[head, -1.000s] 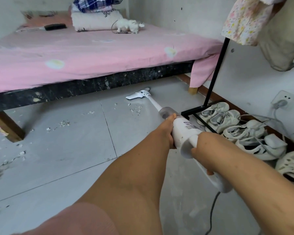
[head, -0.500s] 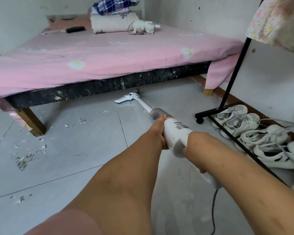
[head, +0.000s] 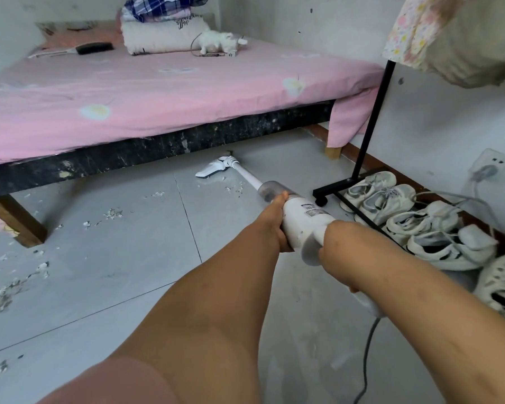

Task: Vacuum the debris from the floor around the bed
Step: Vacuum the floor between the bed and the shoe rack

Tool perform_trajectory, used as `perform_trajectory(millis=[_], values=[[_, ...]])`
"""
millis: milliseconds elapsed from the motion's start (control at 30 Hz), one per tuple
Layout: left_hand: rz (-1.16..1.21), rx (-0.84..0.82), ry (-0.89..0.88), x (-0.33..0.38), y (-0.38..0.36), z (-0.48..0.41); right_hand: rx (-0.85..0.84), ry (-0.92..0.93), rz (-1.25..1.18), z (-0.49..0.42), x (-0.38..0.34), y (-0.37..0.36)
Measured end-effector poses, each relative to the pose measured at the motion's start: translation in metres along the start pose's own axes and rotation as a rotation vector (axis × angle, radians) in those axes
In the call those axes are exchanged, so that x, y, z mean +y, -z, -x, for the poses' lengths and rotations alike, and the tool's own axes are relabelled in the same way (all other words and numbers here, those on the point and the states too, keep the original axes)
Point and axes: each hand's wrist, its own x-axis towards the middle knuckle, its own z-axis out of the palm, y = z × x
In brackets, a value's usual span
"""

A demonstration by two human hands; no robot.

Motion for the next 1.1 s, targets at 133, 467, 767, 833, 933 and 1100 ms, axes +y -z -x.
perform_trajectory(millis=[133, 467, 767, 833, 933, 1100], values=[[-0.068, -0.038, 0.026, -0.007, -0.021, 0.0, 0.197, 0.104, 0.025, 0.009, 0.022, -0.007], [-0.153, -0.127, 0.046, -0.03, -0.061, -0.003, 0.239, 0.063, -0.056, 0.011, 0.054, -0.006], [-0.062, -0.075, 0.004, -0.021, -0.036, 0.006, 0.076, 0.008, -0.019, 0.008, 0.034, -0.002], [-0.053, -0.047, 0.005, -0.017, -0.027, 0.008, -0.007, -0.038, -0.006, 0.008, 0.023, 0.002], [-0.027, 0.007, -0.011, -0.009, -0.006, 0.016, 0.037, 0.107, 0.044, 0.014, 0.007, 0.0], [0.02, 0.075, -0.033, 0.004, 0.026, 0.027, 0.059, 0.238, 0.11, 0.032, -0.015, -0.003]])
